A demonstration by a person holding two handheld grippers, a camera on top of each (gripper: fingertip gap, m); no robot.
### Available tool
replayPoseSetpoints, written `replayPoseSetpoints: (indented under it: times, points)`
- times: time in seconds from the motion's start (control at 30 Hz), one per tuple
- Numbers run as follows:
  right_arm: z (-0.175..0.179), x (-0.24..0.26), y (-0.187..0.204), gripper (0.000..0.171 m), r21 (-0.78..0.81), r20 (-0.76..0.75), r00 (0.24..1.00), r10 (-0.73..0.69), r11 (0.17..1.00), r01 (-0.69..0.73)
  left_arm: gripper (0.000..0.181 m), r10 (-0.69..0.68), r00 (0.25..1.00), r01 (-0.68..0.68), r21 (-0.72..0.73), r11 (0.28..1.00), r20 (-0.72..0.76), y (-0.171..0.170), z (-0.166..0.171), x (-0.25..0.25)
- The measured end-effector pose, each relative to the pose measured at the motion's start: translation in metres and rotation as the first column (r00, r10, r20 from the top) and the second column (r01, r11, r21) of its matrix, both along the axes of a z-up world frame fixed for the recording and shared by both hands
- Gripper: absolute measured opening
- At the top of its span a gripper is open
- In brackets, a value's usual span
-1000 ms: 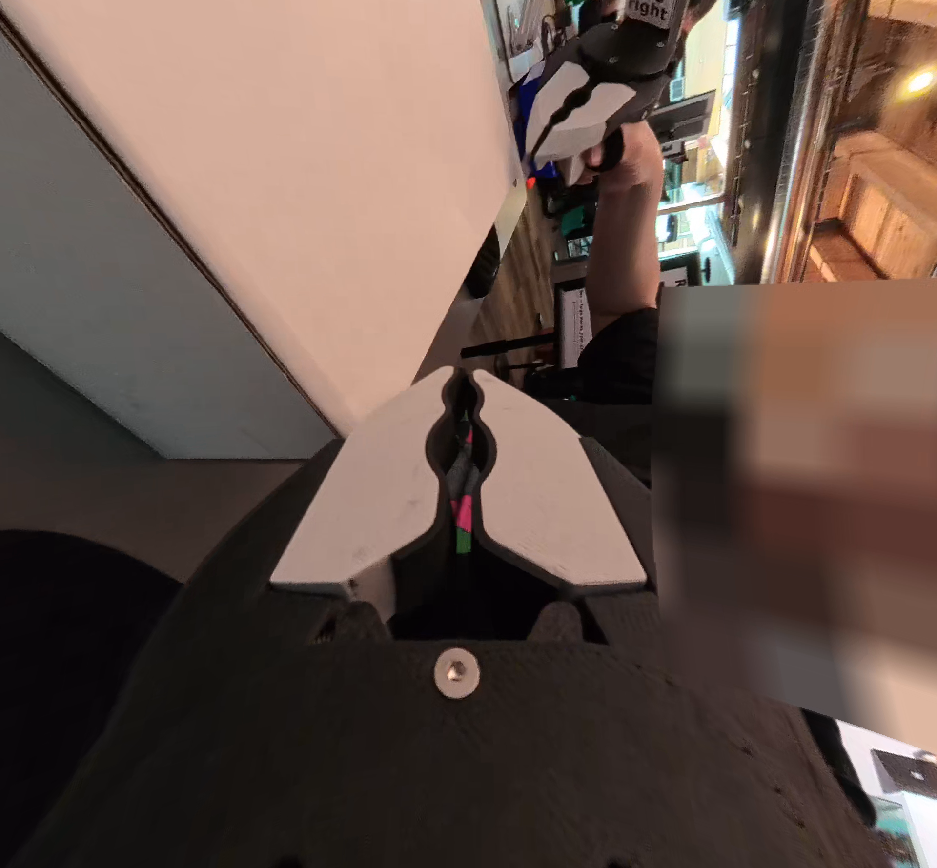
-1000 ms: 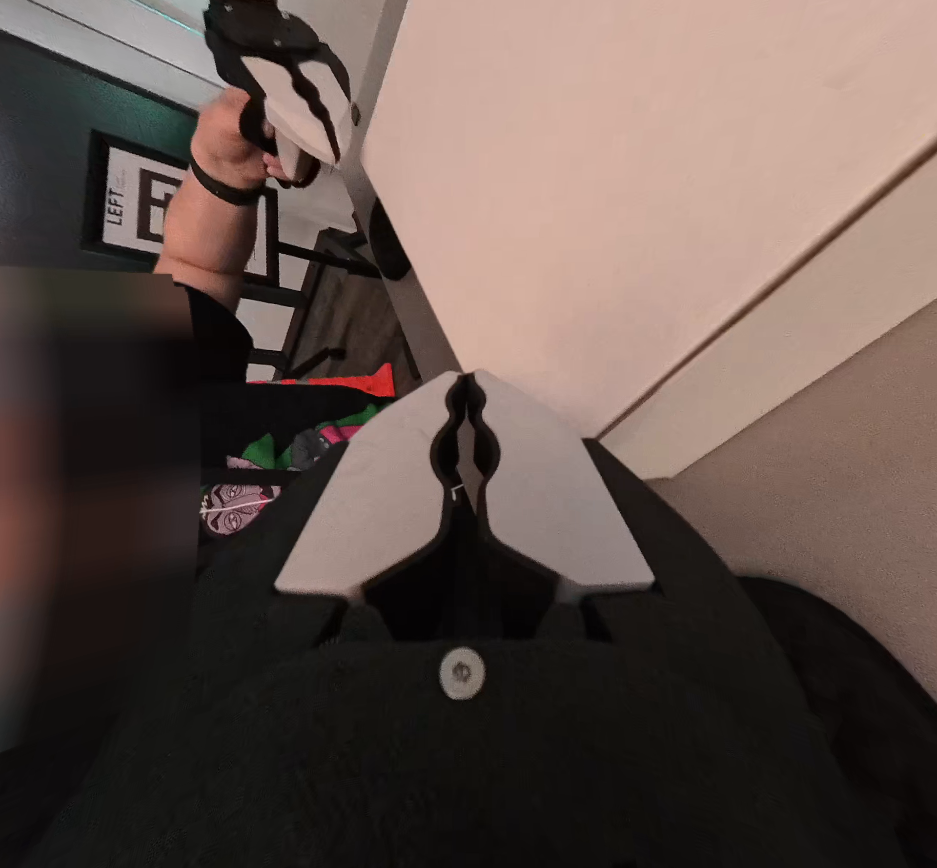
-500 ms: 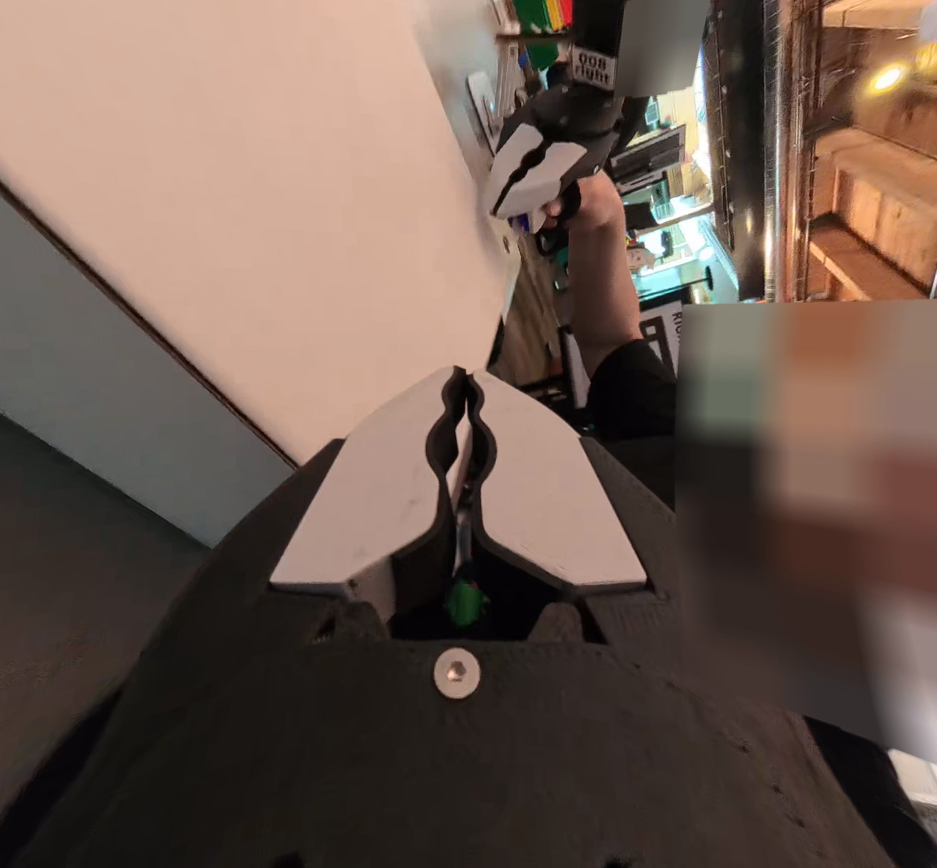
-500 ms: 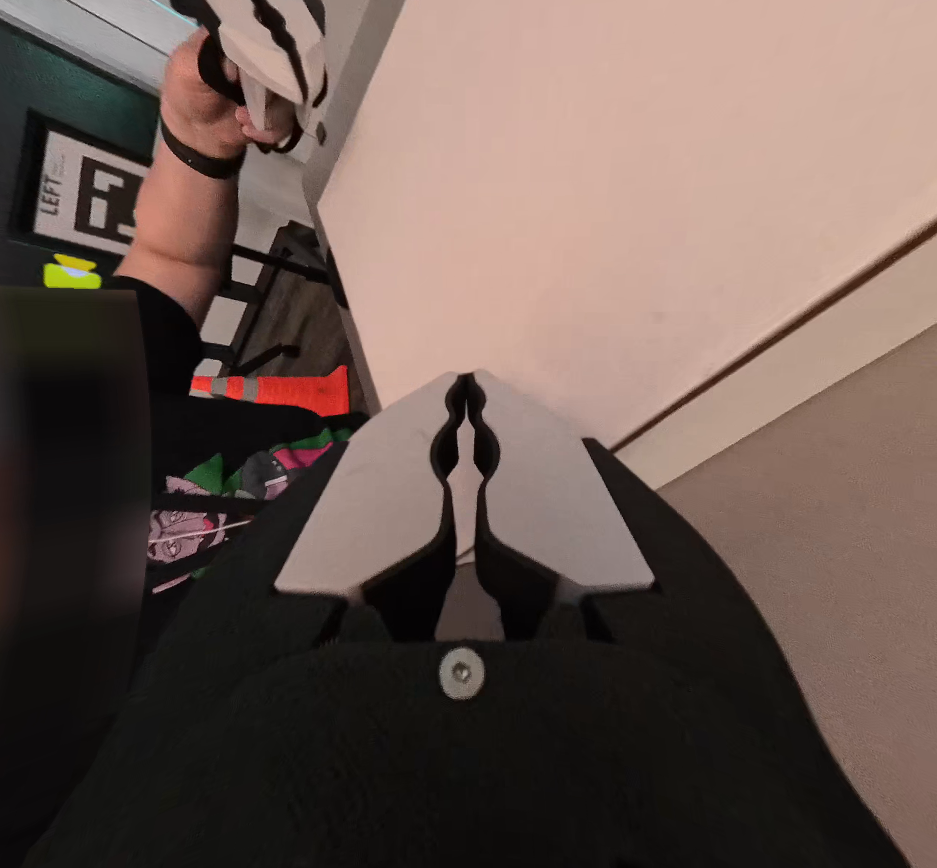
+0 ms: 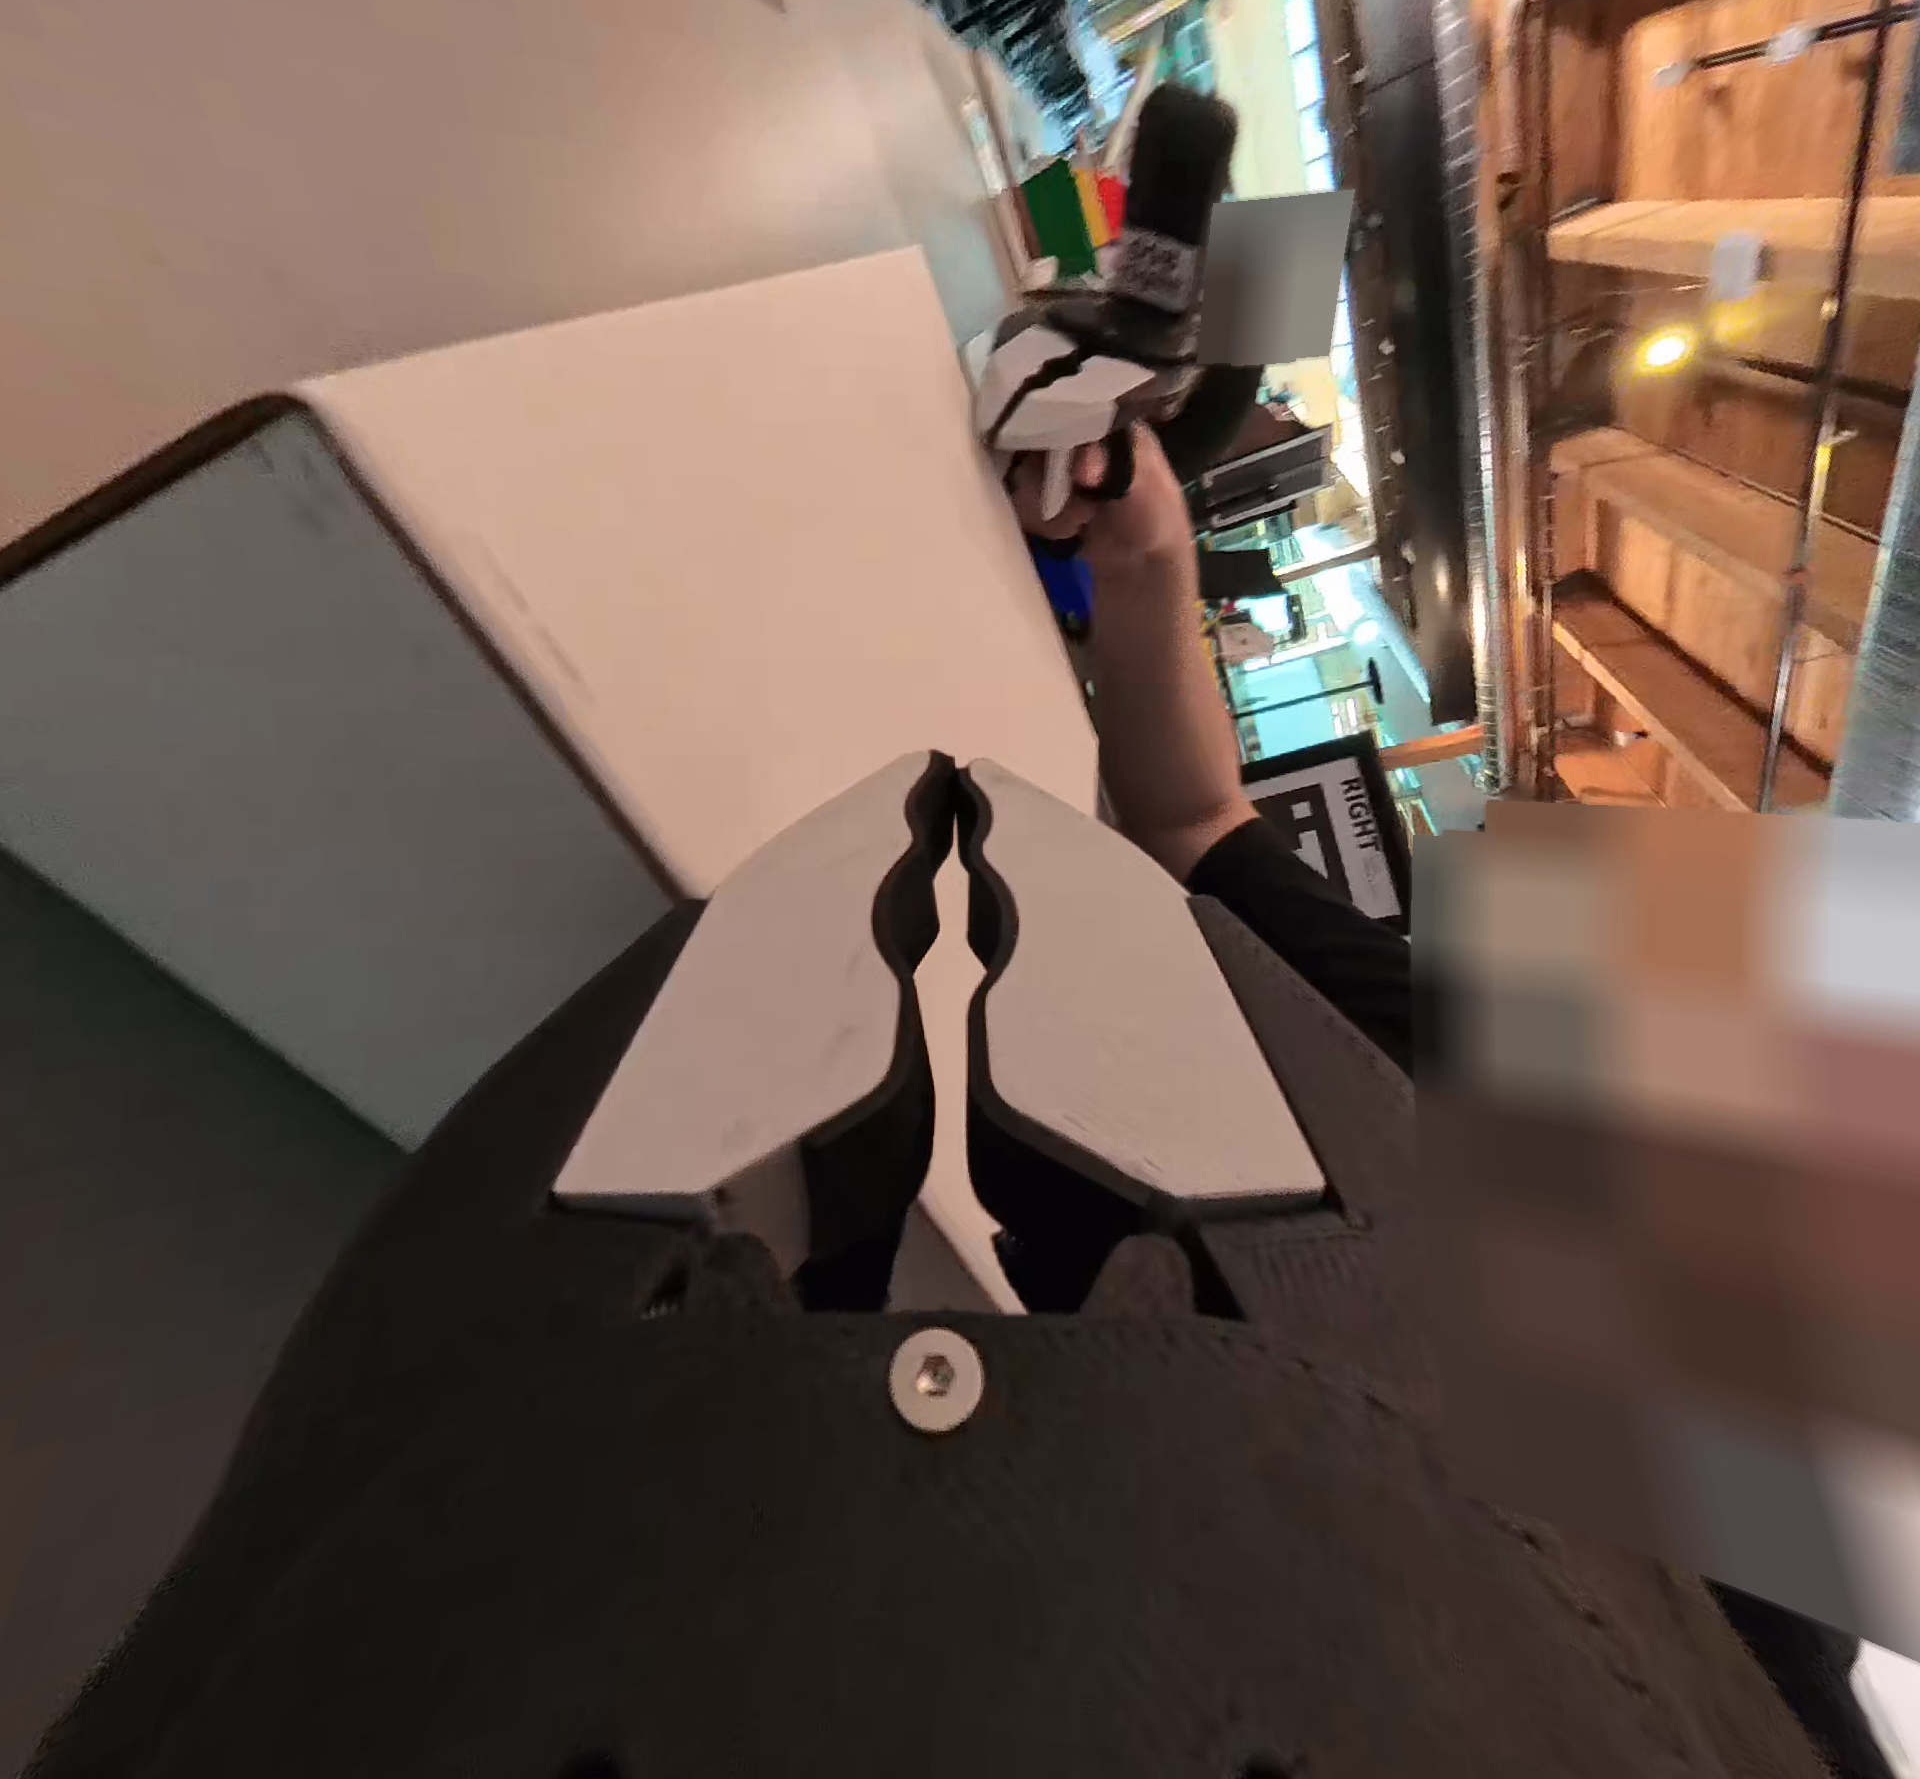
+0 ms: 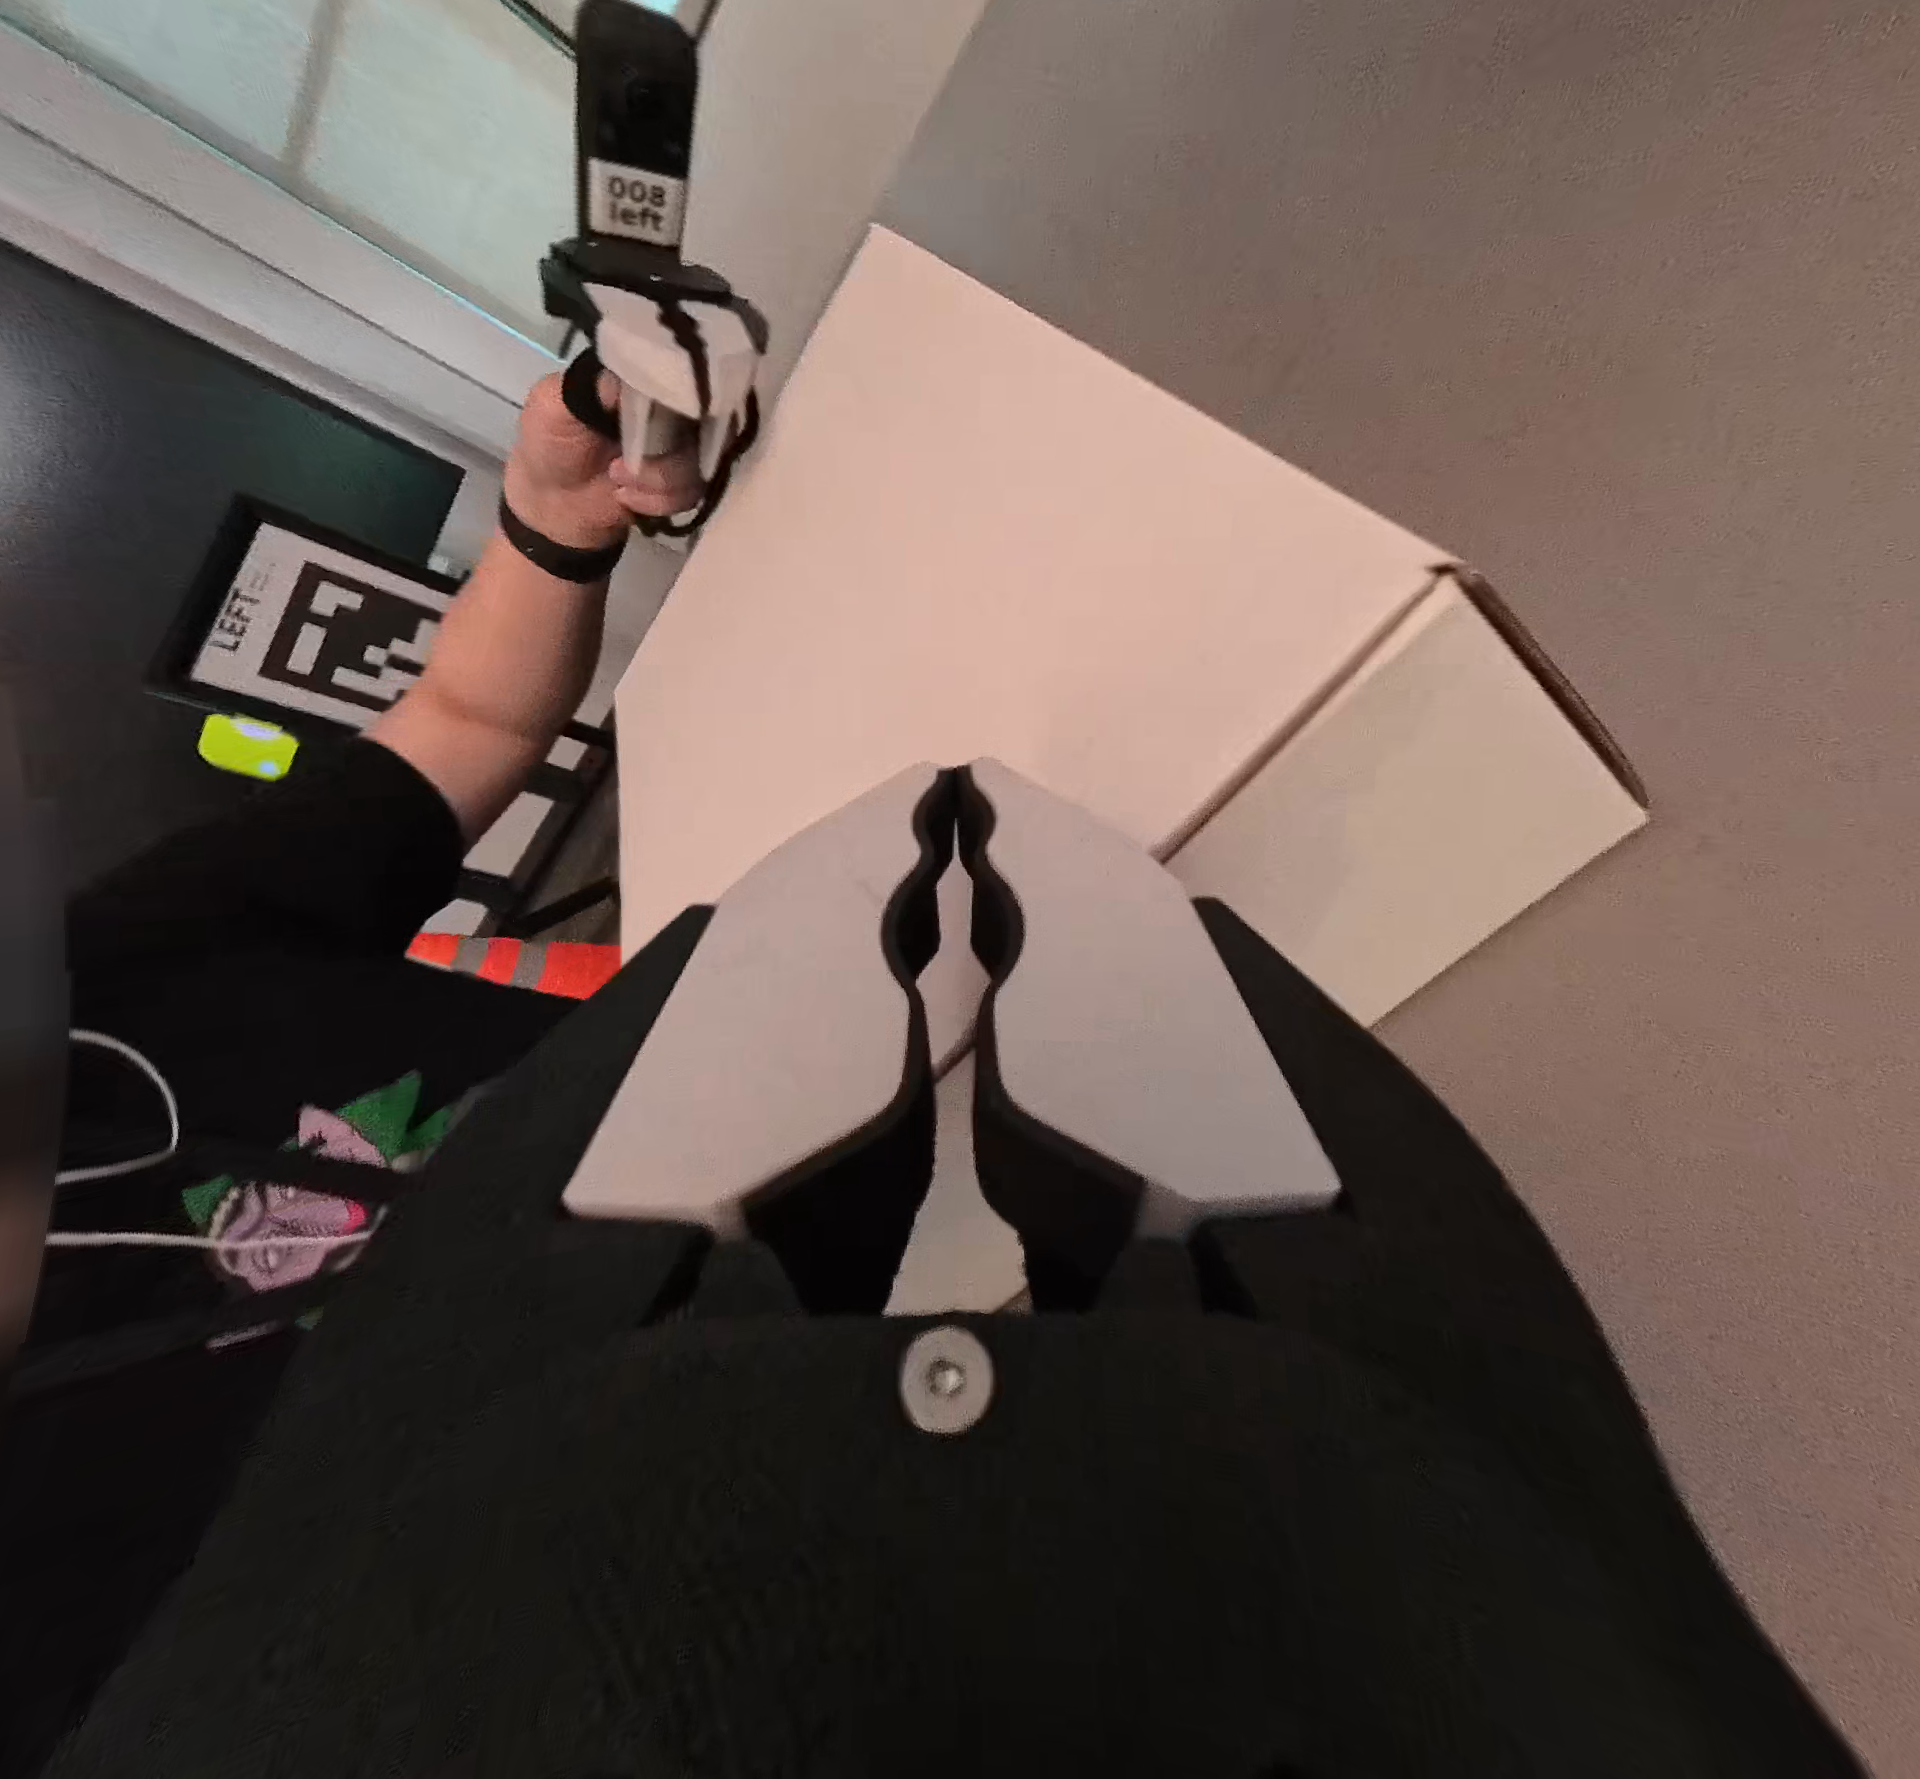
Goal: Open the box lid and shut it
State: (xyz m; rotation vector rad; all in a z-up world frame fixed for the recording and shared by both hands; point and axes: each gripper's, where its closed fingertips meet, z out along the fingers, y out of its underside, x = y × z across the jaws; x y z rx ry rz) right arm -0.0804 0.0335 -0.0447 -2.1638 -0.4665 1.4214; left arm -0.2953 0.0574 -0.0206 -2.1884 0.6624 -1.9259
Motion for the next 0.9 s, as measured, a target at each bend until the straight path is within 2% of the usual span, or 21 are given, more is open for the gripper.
replayPoseSetpoints:
  times: [0.07, 0.1, 0.2, 0.23, 0.27, 0.3, 0.33, 0.37, 0.43, 0.47, 0.5, 0.6, 0.7, 0.77, 0.83, 0.9]
  points:
    - [0.019, 0.005, -0.019, 0.0, 0.207, -0.033, 0.999, 0.036, 0.978, -0.028, 0.0, 0.019, 0.997, -0.026, 0.094, 0.995, 0.07, -0.008, 0.02, -0.012]
    - [0.024, 0.012, -0.031, 0.0, 0.322, -0.004, 1.0, 0.024, 0.947, -0.021, 0.0, 0.042, 0.995, -0.056, 0.168, 0.984, 0.088, -0.012, 0.027, -0.022]
    - [0.015, 0.043, -0.055, 0.0, 0.608, 0.207, 0.965, -0.159, 0.794, 0.0, 0.0, 0.163, 0.987, -0.141, 0.439, 0.887, -0.013, -0.015, 0.016, -0.06]
    - [0.007, 0.056, -0.06, 0.01, 0.683, 0.317, 0.92, -0.23, 0.728, -0.053, 0.0, 0.212, 0.975, -0.142, 0.554, 0.82, -0.064, -0.013, 0.008, -0.074]
    - [-0.003, 0.065, -0.067, 0.058, 0.73, 0.41, 0.868, -0.282, 0.671, -0.127, 0.014, 0.265, 0.96, -0.139, 0.668, 0.731, -0.091, -0.01, 0.003, -0.086]
    - [-0.015, 0.075, -0.072, 0.067, 0.749, 0.483, 0.81, -0.334, 0.636, -0.184, 0.033, 0.307, 0.948, -0.137, 0.755, 0.641, -0.089, -0.009, 0.0, -0.095]
    - [-0.028, 0.079, -0.08, 0.071, 0.731, 0.541, 0.777, -0.323, 0.637, -0.244, 0.042, 0.317, 0.946, -0.139, 0.805, 0.576, -0.063, -0.014, -0.004, -0.1]
    - [-0.039, 0.073, -0.093, 0.078, 0.696, 0.557, 0.786, -0.266, 0.666, -0.268, 0.053, 0.293, 0.956, -0.151, 0.823, 0.547, -0.019, -0.024, -0.006, -0.1]
    - [-0.052, 0.054, -0.121, 0.084, 0.624, 0.524, 0.841, -0.136, 0.733, -0.27, 0.072, 0.191, 0.981, -0.152, 0.795, 0.588, 0.047, -0.052, -0.012, -0.091]
    - [-0.055, 0.047, -0.131, 0.091, 0.607, 0.504, 0.855, -0.118, 0.753, -0.253, 0.075, 0.139, 0.989, -0.123, 0.789, 0.602, 0.048, -0.068, -0.018, -0.086]
    - [-0.055, 0.04, -0.14, 0.099, 0.606, 0.47, 0.874, -0.12, 0.764, -0.221, 0.078, 0.13, 0.991, -0.1, 0.8, 0.592, 0.028, -0.079, -0.026, -0.084]
    - [-0.052, 0.018, -0.157, 0.103, 0.648, 0.37, 0.912, -0.175, 0.753, -0.118, 0.1, 0.176, 0.983, -0.05, 0.857, 0.513, -0.048, -0.108, -0.047, -0.073]
    - [-0.056, 0.012, -0.146, 0.102, 0.696, 0.432, 0.847, -0.309, 0.712, -0.096, 0.106, 0.296, 0.943, 0.03, 0.925, 0.378, -0.152, -0.109, -0.057, -0.06]
    - [-0.05, -0.001, -0.138, 0.097, 0.704, 0.445, 0.844, -0.297, 0.699, -0.125, 0.097, 0.302, 0.939, 0.066, 0.949, 0.309, -0.163, -0.109, -0.052, -0.045]
    - [-0.046, -0.009, -0.123, 0.082, 0.685, 0.477, 0.834, -0.276, 0.712, -0.156, 0.088, 0.315, 0.927, 0.114, 0.952, 0.284, -0.205, -0.097, -0.051, -0.036]
    - [-0.049, -0.007, -0.096, 0.082, 0.674, 0.533, 0.79, -0.302, 0.717, -0.18, 0.091, 0.355, 0.903, 0.142, 0.947, 0.288, -0.244, -0.074, -0.053, -0.031]
